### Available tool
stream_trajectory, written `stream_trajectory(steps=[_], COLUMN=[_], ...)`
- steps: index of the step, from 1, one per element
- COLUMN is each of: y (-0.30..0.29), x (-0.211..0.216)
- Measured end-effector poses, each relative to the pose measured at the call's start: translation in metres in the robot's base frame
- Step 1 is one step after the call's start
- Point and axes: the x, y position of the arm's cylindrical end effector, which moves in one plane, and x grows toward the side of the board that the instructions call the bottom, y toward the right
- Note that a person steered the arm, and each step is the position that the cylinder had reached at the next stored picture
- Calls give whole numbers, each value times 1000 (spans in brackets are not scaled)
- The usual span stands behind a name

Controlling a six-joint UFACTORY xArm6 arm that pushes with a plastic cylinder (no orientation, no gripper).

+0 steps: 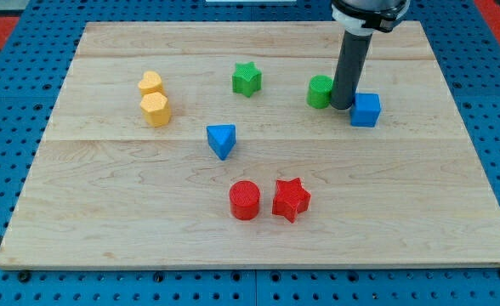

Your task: Move the blue triangle closer to the blue cube

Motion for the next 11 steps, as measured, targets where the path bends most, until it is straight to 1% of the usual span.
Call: stream_trajectory(steps=[1, 2, 4, 5, 6, 7, 8, 9, 10, 11], y=[67, 14, -251, -246, -215, -127, -53, -48, -122, -124], x=[3, 9, 16, 67, 76, 74, 67, 79, 97, 55])
